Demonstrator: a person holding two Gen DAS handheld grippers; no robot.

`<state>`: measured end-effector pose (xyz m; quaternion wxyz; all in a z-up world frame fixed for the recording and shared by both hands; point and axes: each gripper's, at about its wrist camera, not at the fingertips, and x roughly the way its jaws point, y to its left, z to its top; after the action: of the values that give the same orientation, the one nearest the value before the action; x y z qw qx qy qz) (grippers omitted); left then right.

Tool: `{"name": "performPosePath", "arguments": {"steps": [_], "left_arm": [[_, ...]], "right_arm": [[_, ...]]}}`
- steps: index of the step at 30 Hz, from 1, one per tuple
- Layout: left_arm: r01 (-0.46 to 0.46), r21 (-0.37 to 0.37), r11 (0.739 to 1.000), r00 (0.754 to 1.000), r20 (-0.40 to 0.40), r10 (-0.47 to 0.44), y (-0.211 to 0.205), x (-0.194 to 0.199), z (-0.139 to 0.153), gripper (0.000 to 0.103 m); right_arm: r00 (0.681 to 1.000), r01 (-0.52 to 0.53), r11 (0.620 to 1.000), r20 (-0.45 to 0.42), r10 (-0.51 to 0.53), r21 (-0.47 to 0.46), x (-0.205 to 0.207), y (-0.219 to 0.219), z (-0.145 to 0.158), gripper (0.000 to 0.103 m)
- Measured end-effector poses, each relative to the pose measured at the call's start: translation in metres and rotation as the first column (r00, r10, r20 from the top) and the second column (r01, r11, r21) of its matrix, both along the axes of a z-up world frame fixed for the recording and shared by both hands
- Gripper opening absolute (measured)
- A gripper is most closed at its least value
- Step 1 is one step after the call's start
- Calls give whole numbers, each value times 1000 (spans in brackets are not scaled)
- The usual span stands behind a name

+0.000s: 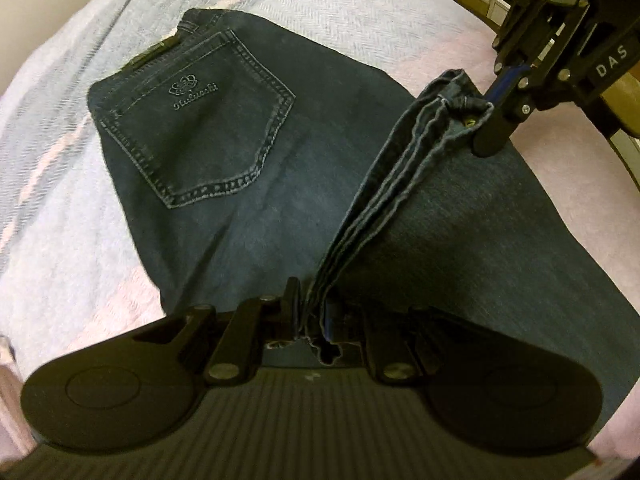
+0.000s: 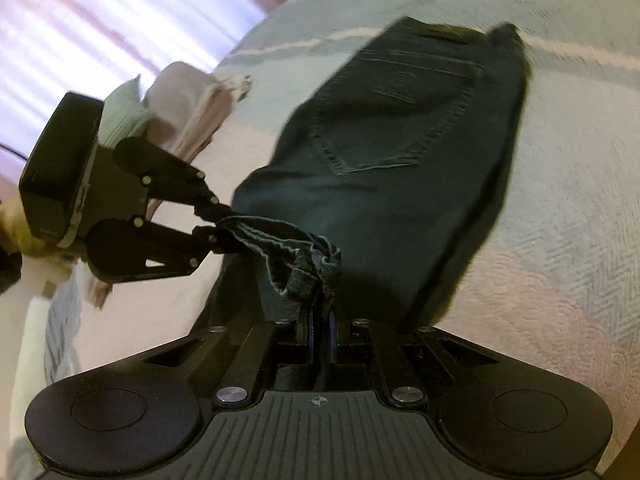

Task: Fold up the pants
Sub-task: 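Grasp the hems with the left gripper while the right gripper grasps them too, lifting toward the waist, then lay the hem end onto the waist end and open both grippers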

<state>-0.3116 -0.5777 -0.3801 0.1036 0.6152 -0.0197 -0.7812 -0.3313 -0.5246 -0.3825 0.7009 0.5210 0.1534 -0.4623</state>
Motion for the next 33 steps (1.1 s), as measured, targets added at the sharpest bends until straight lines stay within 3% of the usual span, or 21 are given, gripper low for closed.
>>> {"name": "performPosePath", "arguments": {"steps": [3,5,11,14,19,23,25,28,31,33], "left_arm": [[-12,40,999,1000,8,12,-14,-6,-12,12],[-36,44,998,999,15,35,-21,-9,-20,20],[-193,77,978,978,-65,198,-41,16,-13,29],[-339,35,940,933,-112,341,-48,46,1,29],[-505,9,863,845,-199,497,-36,100,29,26],[-538,23,843,817,-233,528,9,130,38,26],[-517,22,856,829,-235,507,41,144,35,26],[-439,6,899,877,-214,430,100,160,25,26],[-314,-50,948,936,-186,300,160,181,13,26],[-200,-108,974,970,-165,180,198,191,1,30]], "right_arm": [[1000,12,999,12,-12,38,-9,-8,-14,4],[1000,16,997,12,-17,73,-14,-13,-26,4],[999,33,996,27,-35,87,-23,-15,-34,4],[995,94,991,22,-96,95,-27,-11,-35,10],[966,202,979,-158,-204,-30,-18,19,-3,23],[967,184,980,-166,-195,-80,10,49,15,24],[981,113,990,-149,-124,-80,38,67,19,25],[985,-47,995,-169,33,-84,91,110,23,30],[940,-250,962,-268,213,-111,145,161,23,51],[876,-381,917,-364,316,-120,179,195,19,56]]}}
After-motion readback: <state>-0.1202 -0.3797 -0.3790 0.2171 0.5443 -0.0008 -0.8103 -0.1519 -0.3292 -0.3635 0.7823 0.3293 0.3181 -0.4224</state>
